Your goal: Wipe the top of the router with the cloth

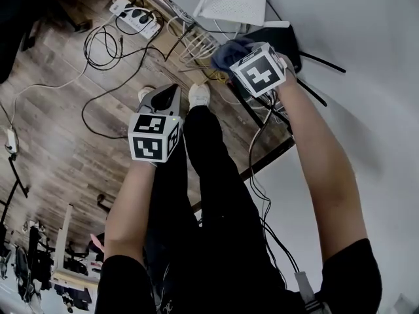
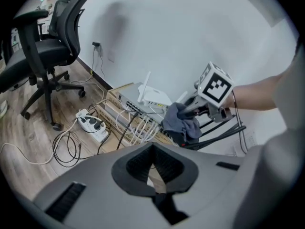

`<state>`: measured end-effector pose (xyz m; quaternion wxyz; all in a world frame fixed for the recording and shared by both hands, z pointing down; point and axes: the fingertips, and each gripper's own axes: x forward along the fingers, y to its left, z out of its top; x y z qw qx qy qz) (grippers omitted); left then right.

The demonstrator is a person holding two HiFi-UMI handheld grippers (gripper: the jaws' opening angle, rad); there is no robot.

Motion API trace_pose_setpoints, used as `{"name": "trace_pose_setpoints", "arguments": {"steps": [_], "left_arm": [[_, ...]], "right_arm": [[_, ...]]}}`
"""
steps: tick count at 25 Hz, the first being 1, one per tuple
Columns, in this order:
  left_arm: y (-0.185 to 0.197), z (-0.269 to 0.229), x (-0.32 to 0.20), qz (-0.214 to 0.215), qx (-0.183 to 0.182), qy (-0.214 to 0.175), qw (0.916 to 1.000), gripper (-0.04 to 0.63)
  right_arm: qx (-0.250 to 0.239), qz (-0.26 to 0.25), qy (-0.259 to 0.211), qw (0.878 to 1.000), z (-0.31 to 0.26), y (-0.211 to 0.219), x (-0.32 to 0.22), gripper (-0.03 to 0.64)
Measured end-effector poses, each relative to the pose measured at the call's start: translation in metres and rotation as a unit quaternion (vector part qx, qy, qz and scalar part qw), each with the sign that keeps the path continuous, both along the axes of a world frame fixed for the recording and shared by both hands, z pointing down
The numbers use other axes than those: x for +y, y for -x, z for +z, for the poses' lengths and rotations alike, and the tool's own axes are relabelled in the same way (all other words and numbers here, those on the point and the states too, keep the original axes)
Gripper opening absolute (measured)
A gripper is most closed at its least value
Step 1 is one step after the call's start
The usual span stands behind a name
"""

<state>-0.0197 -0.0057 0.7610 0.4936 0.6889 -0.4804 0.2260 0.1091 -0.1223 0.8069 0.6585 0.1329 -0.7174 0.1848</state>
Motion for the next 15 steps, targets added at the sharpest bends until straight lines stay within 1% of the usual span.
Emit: {"name": "trace_pose_setpoints", "arguments": {"steps": [2,4,6,8,9,11,12,13,15], "left_arm": [[0.003,-0.017,-0.006,-0.016,0.001,-0.016,0.9997,0.0],[0.005,-0.039,-0.012,-0.025,0.001,-0.033,0.9991,0.0],[0.006,-0.065,-0.02,-0.03,-0.001,-0.053,0.9981,0.0],[0.008,-0.095,-0.031,-0.034,-0.007,-0.078,0.9964,0.0],[0.009,-0.112,-0.035,-0.037,-0.01,-0.09,0.9952,0.0],[0.014,-0.149,-0.045,-0.046,-0.016,-0.119,0.9917,0.0],[0.017,-0.169,-0.051,-0.051,-0.02,-0.134,0.9895,0.0],[0.021,-0.189,-0.057,-0.056,-0.024,-0.148,0.9871,0.0],[0.028,-0.231,-0.067,-0.067,-0.028,-0.175,0.982,0.0]], "right_arm": [[-0.011,0.005,-0.018,1.0,-0.009,0.002,0.001,0.014],[-0.033,0.016,-0.034,0.999,-0.025,0.004,0.001,0.014],[-0.058,0.041,-0.054,0.996,-0.05,0.004,-0.002,0.014],[-0.091,0.076,-0.09,0.989,-0.084,0.003,-0.011,0.014],[-0.111,0.096,-0.111,0.983,-0.105,0.003,-0.015,0.014],[-0.156,0.133,-0.159,0.966,-0.155,0.002,-0.021,0.014],[-0.18,0.15,-0.186,0.954,-0.183,0.003,-0.026,0.014],[-0.205,0.167,-0.212,0.941,-0.21,0.004,-0.03,0.014],[-0.257,0.201,-0.26,0.909,-0.266,0.004,-0.035,0.014]]}}
